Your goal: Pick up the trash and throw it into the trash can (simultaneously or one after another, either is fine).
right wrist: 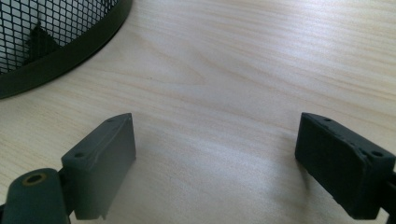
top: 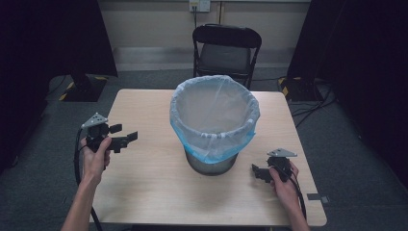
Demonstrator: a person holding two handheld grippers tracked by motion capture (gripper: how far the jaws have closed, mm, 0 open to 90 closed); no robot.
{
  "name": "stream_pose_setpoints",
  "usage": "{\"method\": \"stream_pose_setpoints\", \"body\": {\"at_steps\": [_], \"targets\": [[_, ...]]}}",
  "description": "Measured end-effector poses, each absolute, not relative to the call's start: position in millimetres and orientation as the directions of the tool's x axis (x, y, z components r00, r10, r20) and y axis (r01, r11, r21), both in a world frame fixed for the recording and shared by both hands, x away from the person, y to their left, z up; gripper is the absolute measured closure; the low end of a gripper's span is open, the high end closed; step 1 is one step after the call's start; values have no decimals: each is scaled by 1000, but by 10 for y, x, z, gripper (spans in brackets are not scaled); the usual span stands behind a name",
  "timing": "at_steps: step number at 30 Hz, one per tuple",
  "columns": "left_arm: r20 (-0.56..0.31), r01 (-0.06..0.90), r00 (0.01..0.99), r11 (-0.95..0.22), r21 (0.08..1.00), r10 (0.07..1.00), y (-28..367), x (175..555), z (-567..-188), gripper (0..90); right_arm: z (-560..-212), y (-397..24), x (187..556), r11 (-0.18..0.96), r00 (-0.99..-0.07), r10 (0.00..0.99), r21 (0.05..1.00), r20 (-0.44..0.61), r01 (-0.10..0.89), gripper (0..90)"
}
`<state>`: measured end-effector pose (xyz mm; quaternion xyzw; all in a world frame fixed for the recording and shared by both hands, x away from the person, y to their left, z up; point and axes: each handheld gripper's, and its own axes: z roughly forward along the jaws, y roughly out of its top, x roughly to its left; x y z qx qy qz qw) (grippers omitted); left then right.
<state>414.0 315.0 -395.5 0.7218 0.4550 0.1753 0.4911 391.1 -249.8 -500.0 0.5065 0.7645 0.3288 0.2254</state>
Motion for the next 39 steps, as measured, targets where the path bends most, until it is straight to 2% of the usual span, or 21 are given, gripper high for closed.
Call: {"method": "stream_pose_setpoints", "body": {"at_steps": [11,12,15,18,21,25,31,36,39], "targets": [[-198,562,458,-109,820,867,3274,4091,-4323,165,-5000,-2498,3911,271,-385,923,731,-12,626,113],[-169,582,465,-157,798,869,3275,4084,-4375,164,-5000,-2498,3911,271,-385,923,731,-12,626,113],[-124,587,463,-199,785,878,3255,4035,-4460,180,-4999,-2498,3911,271,-385,923,731,-12,626,113],[-150,608,456,-184,772,877,3263,4002,-4571,196,-5000,-2498,3911,271,-385,923,731,-12,626,113],[-115,639,448,-228,734,886,3243,3988,-4707,207,-5000,-2498,3911,271,-385,923,731,-12,626,113],[-113,654,449,-240,718,886,3203,3969,-4800,208,-5000,-2498,3910,271,-385,923,731,-11,626,113],[-88,665,462,-280,693,882,3096,3964,-4928,185,-5000,-2498,3910,271,-385,923,731,-11,626,113],[-61,643,460,-284,711,886,3049,3933,-4955,186,-5000,-2498,3911,271,-385,923,731,-12,626,113],[1,601,462,-315,735,887,2996,3892,-5011,153,-5000,-2498,3910,271,-385,923,731,-12,626,113]]}}
